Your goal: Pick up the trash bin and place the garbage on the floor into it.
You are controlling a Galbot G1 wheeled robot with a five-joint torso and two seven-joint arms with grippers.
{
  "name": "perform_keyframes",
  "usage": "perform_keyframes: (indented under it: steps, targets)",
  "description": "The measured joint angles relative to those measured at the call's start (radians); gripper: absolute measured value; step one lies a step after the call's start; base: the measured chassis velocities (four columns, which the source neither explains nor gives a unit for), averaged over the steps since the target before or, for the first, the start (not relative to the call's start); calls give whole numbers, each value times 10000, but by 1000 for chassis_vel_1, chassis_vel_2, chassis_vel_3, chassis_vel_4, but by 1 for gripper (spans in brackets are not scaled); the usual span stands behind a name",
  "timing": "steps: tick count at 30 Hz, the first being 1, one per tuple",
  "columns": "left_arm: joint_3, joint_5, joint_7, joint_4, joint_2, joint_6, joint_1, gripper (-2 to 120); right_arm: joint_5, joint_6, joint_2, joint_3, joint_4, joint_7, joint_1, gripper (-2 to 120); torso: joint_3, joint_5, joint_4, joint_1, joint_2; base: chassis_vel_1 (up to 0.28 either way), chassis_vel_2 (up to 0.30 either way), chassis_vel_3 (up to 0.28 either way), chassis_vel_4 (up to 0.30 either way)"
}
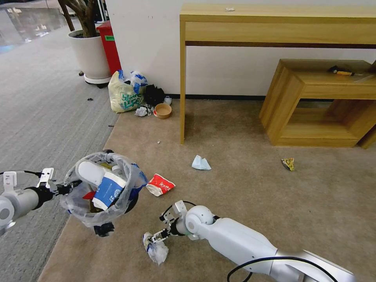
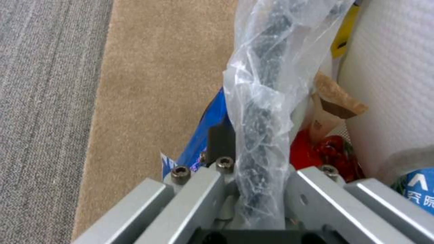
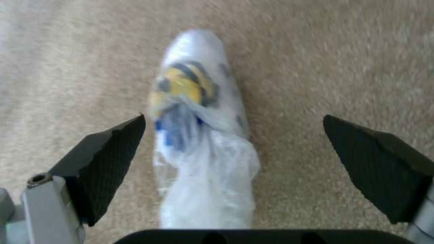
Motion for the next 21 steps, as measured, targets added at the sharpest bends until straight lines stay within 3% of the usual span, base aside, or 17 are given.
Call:
perform_keyframes:
  steps: [12, 21]
  targets:
    - [9, 0, -62, -182, -136, 0, -36, 0, 112, -47, 358, -1181, -1121, 406, 75, 100, 0, 0, -3, 0, -1, 0, 0, 0, 0]
    - [5, -30, -117, -305, -124, 0, -20, 0, 314, -47, 673, -1405, -1846, 710, 95, 100, 0, 0, -2, 0, -1, 0, 0, 0, 0]
